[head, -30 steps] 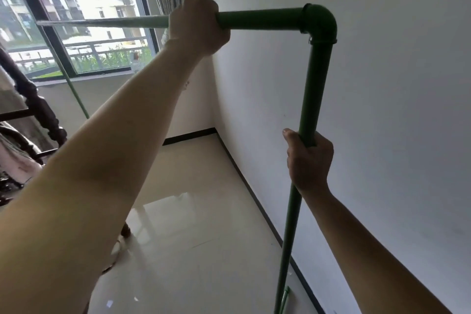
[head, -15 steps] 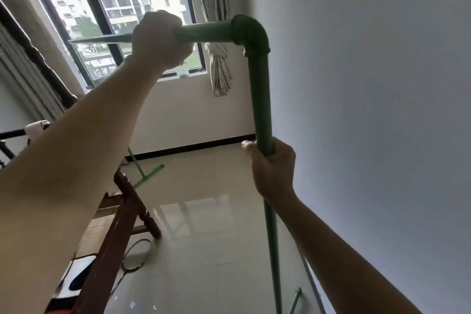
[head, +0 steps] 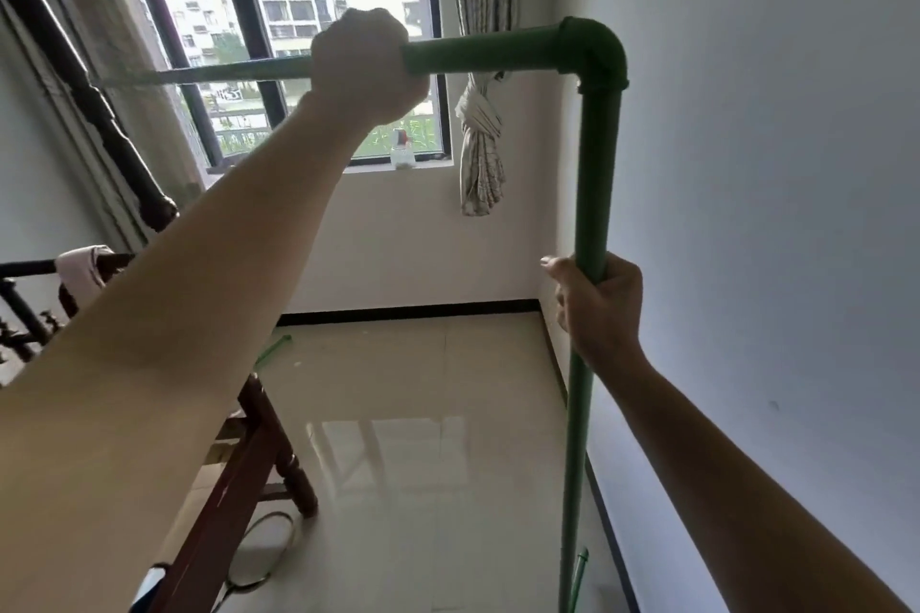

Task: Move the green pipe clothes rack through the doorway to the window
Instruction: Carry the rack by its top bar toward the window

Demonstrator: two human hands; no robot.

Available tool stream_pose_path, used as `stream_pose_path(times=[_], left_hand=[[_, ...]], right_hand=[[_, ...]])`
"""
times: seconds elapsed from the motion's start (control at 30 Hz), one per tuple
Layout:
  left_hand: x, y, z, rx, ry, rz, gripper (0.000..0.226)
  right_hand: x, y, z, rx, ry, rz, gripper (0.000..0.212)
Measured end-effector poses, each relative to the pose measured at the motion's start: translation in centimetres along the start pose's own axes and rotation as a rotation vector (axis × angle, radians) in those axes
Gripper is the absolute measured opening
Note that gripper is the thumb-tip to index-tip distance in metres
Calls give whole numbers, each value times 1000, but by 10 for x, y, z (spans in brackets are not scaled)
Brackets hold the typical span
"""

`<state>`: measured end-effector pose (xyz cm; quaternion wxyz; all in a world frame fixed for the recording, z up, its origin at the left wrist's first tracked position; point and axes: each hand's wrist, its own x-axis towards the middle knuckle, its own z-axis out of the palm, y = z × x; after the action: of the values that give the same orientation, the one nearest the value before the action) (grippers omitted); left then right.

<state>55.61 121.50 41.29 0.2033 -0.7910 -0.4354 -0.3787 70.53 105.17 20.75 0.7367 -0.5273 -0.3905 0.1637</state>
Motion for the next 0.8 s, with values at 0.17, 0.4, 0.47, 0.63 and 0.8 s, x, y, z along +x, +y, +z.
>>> stream_pose_path(times=[0.17,0.4,0.47,0.63,0.8], left_hand=[[42,-43,54,-14,12,-5,13],[87,-84,140,-256,175,47,20],[92,-89,170,-216,206,97,24],[137,-85,240,-136,227,129,37],[201,-84,311,-102,239,-10,31]], right_hand=[[67,33,48,-16,-4,0,45],[158,84,95,5,-71,7,49],[186,96,105,11,-100,6,42],[266,135,121,87,-179,33,33],[357,169,142,109,-300,68,33]])
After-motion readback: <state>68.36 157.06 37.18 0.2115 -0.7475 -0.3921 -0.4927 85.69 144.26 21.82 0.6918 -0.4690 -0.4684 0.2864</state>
